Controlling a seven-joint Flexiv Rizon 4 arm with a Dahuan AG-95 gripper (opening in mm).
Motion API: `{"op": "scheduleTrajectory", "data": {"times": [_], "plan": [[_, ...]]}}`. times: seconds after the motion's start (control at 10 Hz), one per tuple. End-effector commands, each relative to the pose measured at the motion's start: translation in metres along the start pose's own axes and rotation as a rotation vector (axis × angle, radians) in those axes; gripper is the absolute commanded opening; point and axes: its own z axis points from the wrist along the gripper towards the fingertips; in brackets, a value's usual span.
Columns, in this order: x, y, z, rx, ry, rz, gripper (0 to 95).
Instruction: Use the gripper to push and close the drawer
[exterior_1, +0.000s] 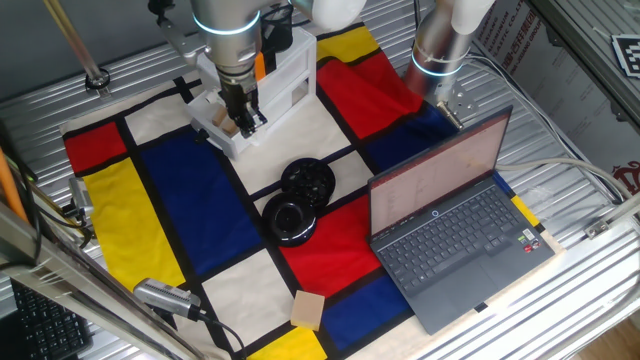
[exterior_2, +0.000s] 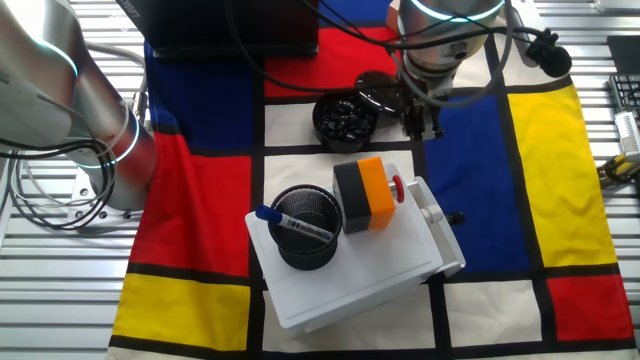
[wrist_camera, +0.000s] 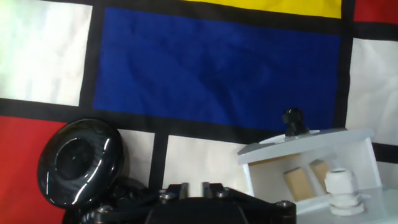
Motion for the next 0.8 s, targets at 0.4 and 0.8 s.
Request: {"op": "scheduleTrajectory", "data": {"times": [0.4,0.8], "plan": [[0.0007,0.0013,-0.0029,-0.001,0.005,0.007,0.0],[0.0,0.0016,-0.0033,-0.004,0.004,0.0,0.0]]}}
